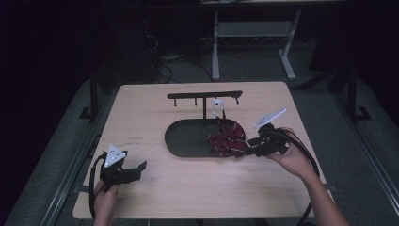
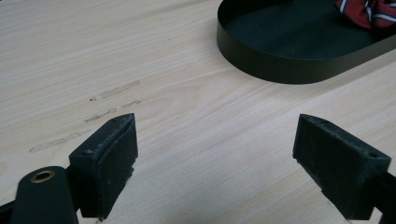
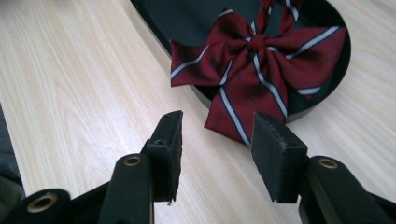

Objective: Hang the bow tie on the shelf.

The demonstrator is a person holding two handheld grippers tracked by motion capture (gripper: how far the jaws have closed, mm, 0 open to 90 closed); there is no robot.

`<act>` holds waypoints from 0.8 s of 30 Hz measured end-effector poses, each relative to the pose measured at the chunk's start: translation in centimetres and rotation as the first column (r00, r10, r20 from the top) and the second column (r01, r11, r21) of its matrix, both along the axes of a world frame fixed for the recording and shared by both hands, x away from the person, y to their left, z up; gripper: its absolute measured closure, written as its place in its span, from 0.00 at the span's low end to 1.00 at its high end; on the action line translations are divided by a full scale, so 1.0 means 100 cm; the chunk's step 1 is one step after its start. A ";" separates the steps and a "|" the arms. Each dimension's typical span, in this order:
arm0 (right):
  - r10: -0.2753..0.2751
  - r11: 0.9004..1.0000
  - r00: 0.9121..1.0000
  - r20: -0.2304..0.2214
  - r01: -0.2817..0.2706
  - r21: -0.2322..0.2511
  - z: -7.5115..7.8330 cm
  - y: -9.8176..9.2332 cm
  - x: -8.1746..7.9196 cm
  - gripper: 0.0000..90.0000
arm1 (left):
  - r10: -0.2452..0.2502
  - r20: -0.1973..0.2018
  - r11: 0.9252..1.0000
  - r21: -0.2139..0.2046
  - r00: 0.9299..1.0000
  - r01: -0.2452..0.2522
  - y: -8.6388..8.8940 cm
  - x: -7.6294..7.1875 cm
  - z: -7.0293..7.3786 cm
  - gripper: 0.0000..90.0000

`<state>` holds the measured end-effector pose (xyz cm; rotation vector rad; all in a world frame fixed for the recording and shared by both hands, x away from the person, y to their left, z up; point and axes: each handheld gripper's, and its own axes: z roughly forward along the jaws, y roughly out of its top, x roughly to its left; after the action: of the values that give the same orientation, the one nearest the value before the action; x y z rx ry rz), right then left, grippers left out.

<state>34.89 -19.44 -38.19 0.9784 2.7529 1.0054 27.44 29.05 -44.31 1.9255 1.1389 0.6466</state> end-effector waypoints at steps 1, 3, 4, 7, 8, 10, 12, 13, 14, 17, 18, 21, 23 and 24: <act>-0.003 1.000 1.000 -0.005 0.003 0.001 -0.001 -0.001 -0.001 0.59 | 0.000 0.000 1.000 0.001 1.000 0.000 0.000 0.000 0.000 0.15; -0.005 1.000 1.000 -0.007 0.005 -0.001 -0.004 -0.003 -0.002 0.58 | -0.002 0.000 1.000 0.004 1.000 0.002 0.000 0.000 0.000 0.15; -0.008 1.000 1.000 -0.006 0.008 0.002 -0.005 -0.004 -0.003 0.58 | -0.001 -0.001 1.000 0.004 1.000 0.001 0.000 0.000 0.000 0.15; -0.012 1.000 1.000 -0.010 0.012 0.005 -0.007 -0.008 -0.005 0.58 | 0.000 0.000 1.000 0.000 1.000 0.000 0.000 0.000 0.000 0.15; -0.018 1.000 1.000 -0.013 0.018 0.006 -0.008 -0.009 -0.006 0.58 | -0.001 0.001 1.000 0.001 1.000 0.001 0.000 0.000 0.000 0.15; -0.019 1.000 1.000 -0.015 0.019 0.008 -0.009 -0.011 -0.007 0.58 | 0.000 0.000 1.000 0.002 1.000 0.000 0.000 0.000 0.000 0.15; -0.022 1.000 1.000 -0.016 0.023 0.009 -0.010 -0.012 -0.009 0.58 | -0.001 -0.003 1.000 0.005 1.000 0.001 0.000 0.000 0.000 0.15; -0.024 1.000 1.000 -0.019 0.025 0.007 -0.010 -0.013 -0.010 0.58 | -0.001 -0.003 1.000 0.004 1.000 0.001 0.000 0.000 0.000 0.15; -0.022 1.000 1.000 -0.015 0.023 0.007 -0.011 -0.014 -0.010 0.58 | -0.001 -0.003 1.000 0.005 1.000 0.001 0.000 0.000 0.000 0.15; -0.029 1.000 0.999 -0.017 0.029 0.011 -0.012 -0.017 -0.013 0.58 | 0.000 -0.004 1.000 0.004 1.000 0.000 0.000 0.000 0.000 0.15; -0.028 0.999 0.999 -0.016 0.028 0.014 -0.013 -0.018 -0.014 0.58 | -0.002 -0.005 1.000 0.006 1.000 0.002 0.000 0.000 0.000 0.15; -0.033 0.999 0.999 -0.022 0.034 0.013 -0.017 -0.021 -0.017 0.58 | -0.003 0.000 1.000 0.003 1.000 0.003 0.000 0.000 0.000 0.15; -0.034 0.999 0.999 -0.023 0.034 0.017 -0.019 -0.023 -0.018 0.58 | -0.003 -0.001 1.000 0.005 1.000 0.003 0.000 0.000 0.000 0.15; -0.037 0.999 0.999 -0.024 0.037 0.021 -0.020 -0.024 -0.020 0.58 | -0.003 -0.001 1.000 0.007 1.000 0.003 0.000 0.000 0.000 0.15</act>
<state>32.92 -21.84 -40.21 1.0472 2.7378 1.0265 27.43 29.00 -44.35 1.9337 1.1350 0.6488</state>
